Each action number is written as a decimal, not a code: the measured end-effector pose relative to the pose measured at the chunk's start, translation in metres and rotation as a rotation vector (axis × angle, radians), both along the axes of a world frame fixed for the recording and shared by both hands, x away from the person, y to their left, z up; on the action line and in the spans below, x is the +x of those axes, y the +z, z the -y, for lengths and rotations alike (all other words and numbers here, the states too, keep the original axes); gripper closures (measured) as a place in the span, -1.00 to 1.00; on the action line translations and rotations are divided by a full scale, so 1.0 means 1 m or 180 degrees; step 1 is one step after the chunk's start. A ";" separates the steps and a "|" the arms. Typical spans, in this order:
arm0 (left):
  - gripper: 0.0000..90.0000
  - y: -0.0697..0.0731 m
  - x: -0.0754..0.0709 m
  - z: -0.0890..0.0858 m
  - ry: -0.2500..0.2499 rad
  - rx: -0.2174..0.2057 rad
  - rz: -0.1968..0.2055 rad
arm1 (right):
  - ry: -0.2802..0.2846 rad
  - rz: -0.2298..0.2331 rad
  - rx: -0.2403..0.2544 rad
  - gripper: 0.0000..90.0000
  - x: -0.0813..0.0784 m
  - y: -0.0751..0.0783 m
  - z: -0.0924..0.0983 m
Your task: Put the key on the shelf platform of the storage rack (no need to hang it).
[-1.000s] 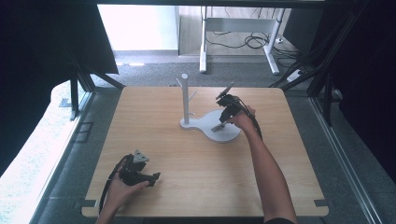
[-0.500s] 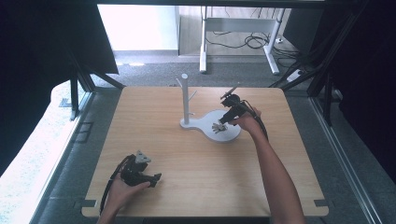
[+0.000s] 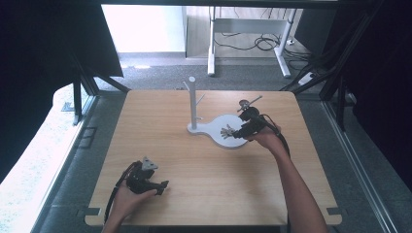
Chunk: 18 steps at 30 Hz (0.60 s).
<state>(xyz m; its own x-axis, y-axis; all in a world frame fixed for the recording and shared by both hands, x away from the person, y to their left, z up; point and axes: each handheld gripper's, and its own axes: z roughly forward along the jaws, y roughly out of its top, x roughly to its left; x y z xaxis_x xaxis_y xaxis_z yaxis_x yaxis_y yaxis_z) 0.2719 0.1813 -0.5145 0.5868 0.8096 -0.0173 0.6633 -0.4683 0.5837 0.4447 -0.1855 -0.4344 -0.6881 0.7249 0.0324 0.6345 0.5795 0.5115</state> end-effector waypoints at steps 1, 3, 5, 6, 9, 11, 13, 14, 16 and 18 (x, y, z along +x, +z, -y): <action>-0.55 0.000 0.000 0.000 -0.0002 0.0003 0.0000 | -0.0001 0.0028 0.0042 -0.04 -0.006 0.000 0.003; -0.55 0.000 0.000 0.001 -0.0012 0.0006 0.0002 | 0.0030 0.0071 0.0078 -0.04 -0.015 0.000 0.007; -0.55 0.000 -0.001 0.002 -0.0006 0.0008 -0.0001 | 0.0047 0.0202 0.0094 -0.05 -0.030 -0.001 0.014; -0.55 0.000 -0.001 0.002 -0.0014 0.0006 -0.0004 | 0.0047 0.0202 0.0094 -0.05 -0.030 -0.001 0.014; -0.55 0.000 -0.001 0.002 -0.0026 0.0005 -0.0001 | 0.0060 0.0258 0.0149 -0.05 -0.051 -0.007 0.024; -0.55 -0.001 -0.001 0.002 0.0008 -0.0002 -0.0008 | 0.0070 0.0275 0.0164 -0.06 -0.069 -0.017 0.032; -0.55 -0.001 0.000 0.001 0.0009 0.0010 -0.0003 | 0.0054 0.0270 0.0181 -0.06 -0.075 -0.021 0.036; -0.55 -0.001 0.000 0.001 0.0014 0.0007 -0.0004 | 0.0043 0.0286 0.0195 -0.06 -0.081 -0.025 0.040; -0.55 -0.001 0.000 0.000 0.0027 0.0016 -0.0005 | -0.0001 0.0306 0.0241 -0.06 -0.094 -0.033 0.048; -0.55 -0.001 0.000 -0.001 0.0052 0.0014 -0.0007 | -0.0070 0.0320 0.0285 -0.06 -0.105 -0.039 0.056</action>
